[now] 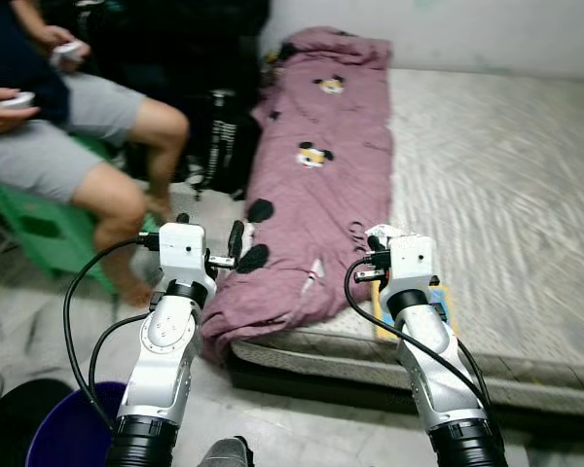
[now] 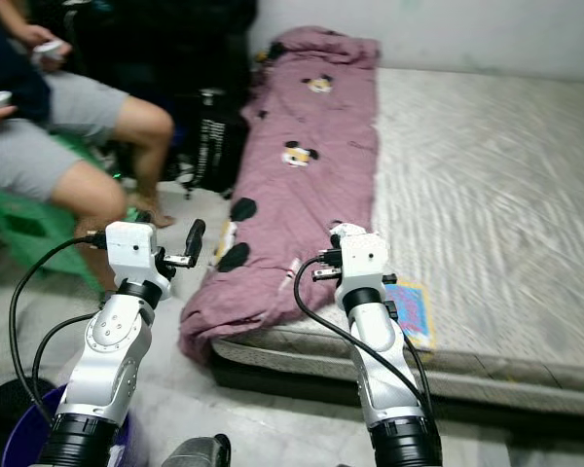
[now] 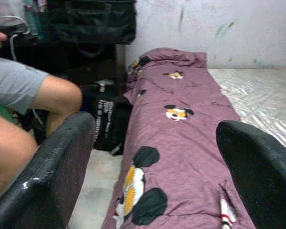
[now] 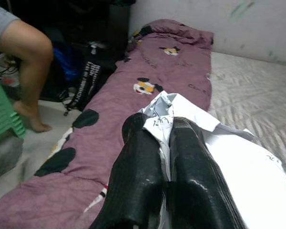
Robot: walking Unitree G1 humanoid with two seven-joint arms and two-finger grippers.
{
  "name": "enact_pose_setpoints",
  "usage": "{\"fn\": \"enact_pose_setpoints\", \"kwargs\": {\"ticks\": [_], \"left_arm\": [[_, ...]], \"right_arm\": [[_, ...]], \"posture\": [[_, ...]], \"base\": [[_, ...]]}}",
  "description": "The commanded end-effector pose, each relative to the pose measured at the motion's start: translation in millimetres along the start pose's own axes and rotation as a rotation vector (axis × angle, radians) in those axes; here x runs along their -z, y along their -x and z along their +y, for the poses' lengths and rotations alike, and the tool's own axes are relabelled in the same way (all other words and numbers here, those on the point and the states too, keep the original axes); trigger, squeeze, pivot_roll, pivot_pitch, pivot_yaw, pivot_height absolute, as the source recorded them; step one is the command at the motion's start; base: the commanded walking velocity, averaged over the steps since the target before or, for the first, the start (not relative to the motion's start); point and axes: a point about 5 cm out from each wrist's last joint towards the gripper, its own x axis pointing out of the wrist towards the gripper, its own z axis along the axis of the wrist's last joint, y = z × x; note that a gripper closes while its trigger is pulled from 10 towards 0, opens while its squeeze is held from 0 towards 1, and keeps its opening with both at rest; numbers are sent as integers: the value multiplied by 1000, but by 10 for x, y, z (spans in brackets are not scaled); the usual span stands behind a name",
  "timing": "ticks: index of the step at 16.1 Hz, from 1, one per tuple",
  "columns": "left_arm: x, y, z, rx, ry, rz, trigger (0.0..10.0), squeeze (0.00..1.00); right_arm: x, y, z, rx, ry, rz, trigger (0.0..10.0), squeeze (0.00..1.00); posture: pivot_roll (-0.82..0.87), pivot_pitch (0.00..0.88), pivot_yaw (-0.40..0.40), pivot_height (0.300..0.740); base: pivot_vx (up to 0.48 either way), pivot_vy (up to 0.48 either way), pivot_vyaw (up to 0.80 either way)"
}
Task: Clean up the room
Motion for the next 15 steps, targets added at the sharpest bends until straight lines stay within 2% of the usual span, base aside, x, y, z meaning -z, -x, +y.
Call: {"fn": "enact_pose_setpoints", "kwargs": {"ticks": [1,12,15], "left_arm": [[-27,34,-3,27,27,-12,10000,0],[33,67,71,-48,10,15,10000,0],[63,180,94,-93,0,20,10000,0]], "right_arm": [[-37,-11,9,-7,-2,-17,10000,0],[-44,-45,50,-45,5,-31,10000,0],[-46,-108,115,-91,9,-28,10000,0]], "posture": [[31,0,18,740],[40,0,8,740],[100,0,-54,740]], "base": [[0,0,800],[0,0,800],[0,0,0]]}}
